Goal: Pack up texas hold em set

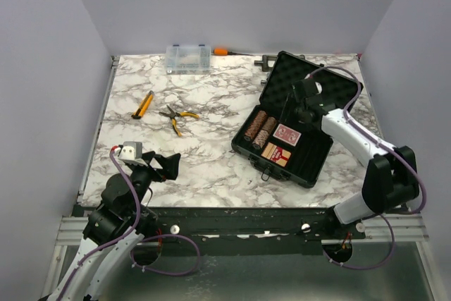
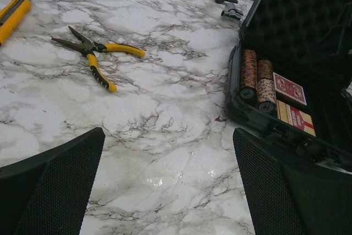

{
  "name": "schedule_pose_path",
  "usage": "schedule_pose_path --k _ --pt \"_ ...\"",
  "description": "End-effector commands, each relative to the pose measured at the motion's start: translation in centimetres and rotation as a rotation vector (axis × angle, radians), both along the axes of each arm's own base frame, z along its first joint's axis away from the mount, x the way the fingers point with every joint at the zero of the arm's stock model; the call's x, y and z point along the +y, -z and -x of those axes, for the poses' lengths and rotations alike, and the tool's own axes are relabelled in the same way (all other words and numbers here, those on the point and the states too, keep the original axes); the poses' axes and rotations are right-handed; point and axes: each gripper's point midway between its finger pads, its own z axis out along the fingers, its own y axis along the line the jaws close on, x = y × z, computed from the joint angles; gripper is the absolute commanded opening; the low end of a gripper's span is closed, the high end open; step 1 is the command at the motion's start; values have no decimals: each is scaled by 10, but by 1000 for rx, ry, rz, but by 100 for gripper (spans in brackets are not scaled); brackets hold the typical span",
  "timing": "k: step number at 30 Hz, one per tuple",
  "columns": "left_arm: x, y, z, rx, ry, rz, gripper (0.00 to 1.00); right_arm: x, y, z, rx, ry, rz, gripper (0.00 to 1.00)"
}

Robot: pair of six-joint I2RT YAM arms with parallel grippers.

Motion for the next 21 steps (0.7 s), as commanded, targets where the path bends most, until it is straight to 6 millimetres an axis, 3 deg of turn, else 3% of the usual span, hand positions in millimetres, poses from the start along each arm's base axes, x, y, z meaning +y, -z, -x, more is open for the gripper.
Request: schedule_pose_path --k 1,5,9,13,21 --pt "6 -6 0 -14 -35 32 98 -6 -49 4 -83 -19 18 64" --pt "4 3 -5 70 -52 12 98 -12 -77 9 -153 -20 17 72" --pt "-15 4 -2 121 50 -19 99 -29 -96 17 -212 -1 72 92" --pt "-30 6 -8 195 96 -24 98 -42 -112 27 -253 -2 118 95" --pt "-92 -9 -28 274 305 48 90 -57 -125 45 -299 40 129 100"
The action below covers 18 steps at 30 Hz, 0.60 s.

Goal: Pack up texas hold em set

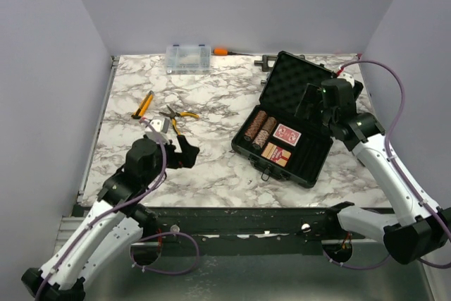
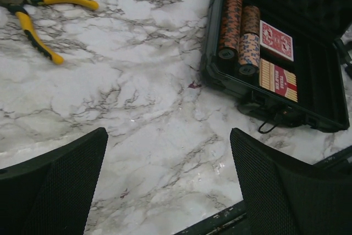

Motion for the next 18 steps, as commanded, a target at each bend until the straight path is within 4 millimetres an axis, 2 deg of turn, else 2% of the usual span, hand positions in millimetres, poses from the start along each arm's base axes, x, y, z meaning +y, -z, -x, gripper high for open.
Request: schedule_pose_path --k 1,4,9,14,18 --pt "-50 -22 -10 32 172 117 87 -13 4 11 17 19 59 100" --pt "-71 -17 -20 97 204 161 79 -12 -3 8 12 8 71 100" --pt "-108 -6 -36 175 242 203 53 -13 -17 3 -11 11 80 100" --pt "-140 6 -50 249 246 162 54 -10 -17 4 -6 -3 65 100" --pt "-153 17 -59 335 188 134 58 -7 -17 7 -4 -6 44 100"
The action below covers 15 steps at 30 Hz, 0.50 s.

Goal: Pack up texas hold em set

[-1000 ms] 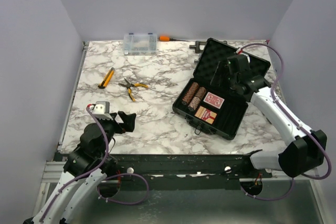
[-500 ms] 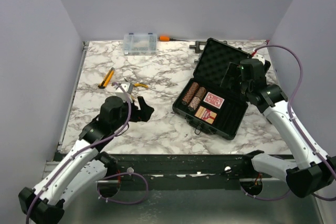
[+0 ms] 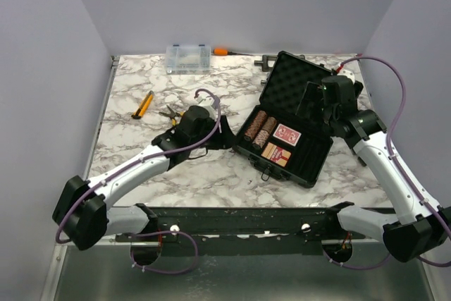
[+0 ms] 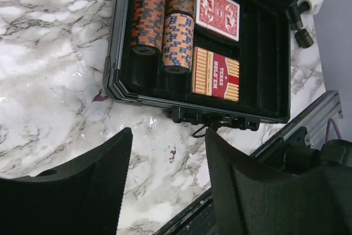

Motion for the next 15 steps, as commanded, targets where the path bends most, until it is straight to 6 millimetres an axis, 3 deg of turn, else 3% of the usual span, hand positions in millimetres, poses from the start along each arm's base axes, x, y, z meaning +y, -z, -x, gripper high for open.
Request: schedule_pose_path --k 1,6,15 --pt "-16 -4 -15 76 -81 -22 60 -1 -4 6 5 -1 -1 100" --pt "-5 19 -14 297 -252 -136 67 0 -2 8 10 2 -13 100" --pt "-26 50 2 516 -325 -160 64 3 9 12 35 -3 -31 100"
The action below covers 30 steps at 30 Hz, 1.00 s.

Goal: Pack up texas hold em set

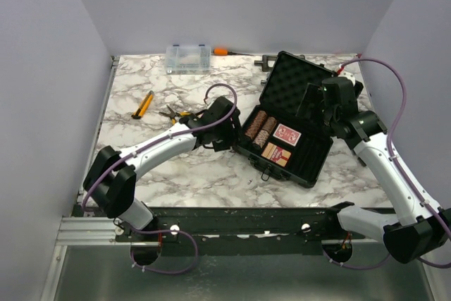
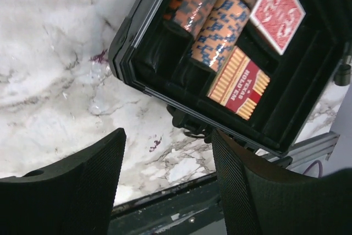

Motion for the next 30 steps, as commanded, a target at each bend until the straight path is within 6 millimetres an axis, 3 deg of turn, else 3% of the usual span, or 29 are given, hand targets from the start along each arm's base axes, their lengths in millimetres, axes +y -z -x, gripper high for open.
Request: schedule_pose_path --k 1,5,9,15,22,30 --pt "2 22 11 155 -106 -45 63 2 6 7 20 -7 -16 100" --pt "-7 27 4 166 -144 -12 61 2 10 9 28 -11 -11 100" --pt "-19 39 1 216 -159 18 54 2 15 10 40 -14 -9 100" --pt "-30 41 -17 184 -159 5 40 0 17 11 45 -16 6 100" --pt "-48 51 -35 194 -127 -3 0 -5 19 11 48 -7 35 100" --pt "-64 51 -59 174 -94 -10 0 -6 15 3 37 -6 57 100"
